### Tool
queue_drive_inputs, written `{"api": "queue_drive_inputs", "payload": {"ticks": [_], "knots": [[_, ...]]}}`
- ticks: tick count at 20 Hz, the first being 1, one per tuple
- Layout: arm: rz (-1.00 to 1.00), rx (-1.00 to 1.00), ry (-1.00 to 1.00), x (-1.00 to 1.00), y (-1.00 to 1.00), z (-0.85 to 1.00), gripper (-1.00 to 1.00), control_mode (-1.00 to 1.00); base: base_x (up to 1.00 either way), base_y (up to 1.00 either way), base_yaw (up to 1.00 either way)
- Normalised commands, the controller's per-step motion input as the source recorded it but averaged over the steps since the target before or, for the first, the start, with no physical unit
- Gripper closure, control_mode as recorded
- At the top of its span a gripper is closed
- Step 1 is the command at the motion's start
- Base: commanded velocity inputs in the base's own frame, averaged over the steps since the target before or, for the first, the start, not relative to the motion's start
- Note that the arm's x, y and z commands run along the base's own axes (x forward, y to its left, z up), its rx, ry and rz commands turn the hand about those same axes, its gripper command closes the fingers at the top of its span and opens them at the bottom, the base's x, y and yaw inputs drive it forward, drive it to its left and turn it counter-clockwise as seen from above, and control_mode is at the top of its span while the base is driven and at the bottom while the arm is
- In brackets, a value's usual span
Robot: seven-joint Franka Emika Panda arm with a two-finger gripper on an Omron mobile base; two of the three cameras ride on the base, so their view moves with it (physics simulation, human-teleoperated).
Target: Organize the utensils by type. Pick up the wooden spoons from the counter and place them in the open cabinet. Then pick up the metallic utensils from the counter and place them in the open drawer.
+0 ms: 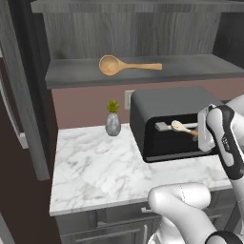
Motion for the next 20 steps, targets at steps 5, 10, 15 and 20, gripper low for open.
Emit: {"api": "queue_drive_inputs", "payload": {"ticks": [5,10,15,20], "knots": [[0.0,-0.03,-0.08,-0.02,0.03,0.09,1.0,-1.0,0.0,0.0,0.0],[0.08,-0.36,-0.08,0.0,0.09,0.28,1.0,-1.0,0.0,0.0,0.0],[0.08,-0.24,0.0,0.0,0.0,0.44,1.0,-1.0,0.0,0.0,0.0],[0.14,-0.02,-0.1,0.0,-0.06,0.53,1.0,-1.0,0.0,0.0,0.0]]}}
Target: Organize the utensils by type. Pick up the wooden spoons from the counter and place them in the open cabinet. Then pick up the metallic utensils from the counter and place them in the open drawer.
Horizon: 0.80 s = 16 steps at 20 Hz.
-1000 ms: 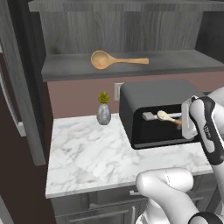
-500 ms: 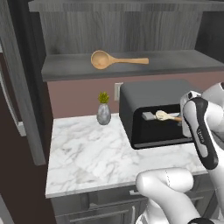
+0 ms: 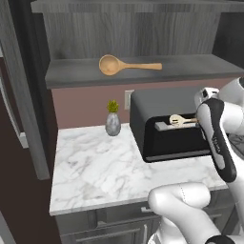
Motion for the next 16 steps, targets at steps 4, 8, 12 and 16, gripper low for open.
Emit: {"api": "queue_drive_inputs", "payload": {"ticks": [4,8,12,16], "knots": [[0.03,0.0,-0.12,0.0,-0.12,0.65,1.0,-1.0,0.0,0.0,0.0],[0.0,0.0,0.08,0.12,0.0,0.71,1.0,-1.0,0.0,0.0,0.0],[-0.05,0.02,0.02,0.15,-0.03,0.84,1.0,-1.0,0.0,0.0,0.0],[-0.06,0.01,0.06,0.21,-0.03,0.78,1.0,-1.0,0.0,0.0,0.0]]}}
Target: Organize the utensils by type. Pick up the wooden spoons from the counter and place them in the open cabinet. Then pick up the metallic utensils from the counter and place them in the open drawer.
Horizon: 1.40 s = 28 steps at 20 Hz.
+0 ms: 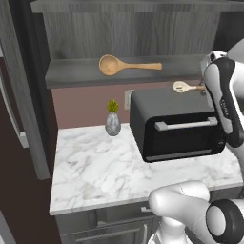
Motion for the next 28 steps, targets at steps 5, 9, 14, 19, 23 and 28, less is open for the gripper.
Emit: {"api": "queue_drive_inputs", "payload": {"ticks": [5,9,14,19,23,28], "knots": [[-0.02,0.0,-0.02,0.36,-0.27,0.38,1.0,-1.0,0.0,0.0,0.0],[0.0,0.0,-0.18,0.4,-0.11,0.0,1.0,-1.0,0.0,0.0,0.0],[-0.03,0.0,-0.21,0.58,-0.1,0.16,1.0,-1.0,0.0,0.0,0.0],[-0.1,0.0,-0.29,0.4,0.0,0.0,1.0,-1.0,0.0,0.0,0.0],[-0.1,0.0,-0.24,0.44,-0.07,0.0,1.0,-1.0,0.0,0.0,0.0],[-0.01,0.0,-0.06,0.58,-0.11,0.06,1.0,-1.0,0.0,0.0,0.0]]}}
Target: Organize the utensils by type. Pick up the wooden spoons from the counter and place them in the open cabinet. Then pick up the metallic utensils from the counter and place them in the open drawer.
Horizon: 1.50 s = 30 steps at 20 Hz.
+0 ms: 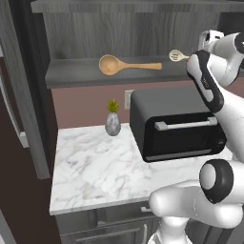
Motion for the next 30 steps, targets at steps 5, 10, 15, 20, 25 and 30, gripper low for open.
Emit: {"api": "queue_drive_inputs", "payload": {"ticks": [5,10,15,20,25,30], "knots": [[0.0,0.03,-0.01,0.63,-0.15,0.07,1.0,-1.0,0.0,0.0,0.0],[0.0,0.09,0.0,0.43,-0.15,0.12,1.0,-1.0,0.0,0.0,0.0],[0.0,0.09,0.0,0.39,-0.08,0.18,1.0,-1.0,0.0,0.0,0.0],[0.0,0.06,0.0,0.34,-0.2,0.14,1.0,-1.0,0.0,0.0,0.0],[0.0,0.03,-0.02,0.11,-0.1,-0.02,1.0,-1.0,0.0,0.0,0.0],[0.0,0.03,-0.14,0.0,0.0,-0.19,1.0,-1.0,0.0,0.0,0.0]]}}
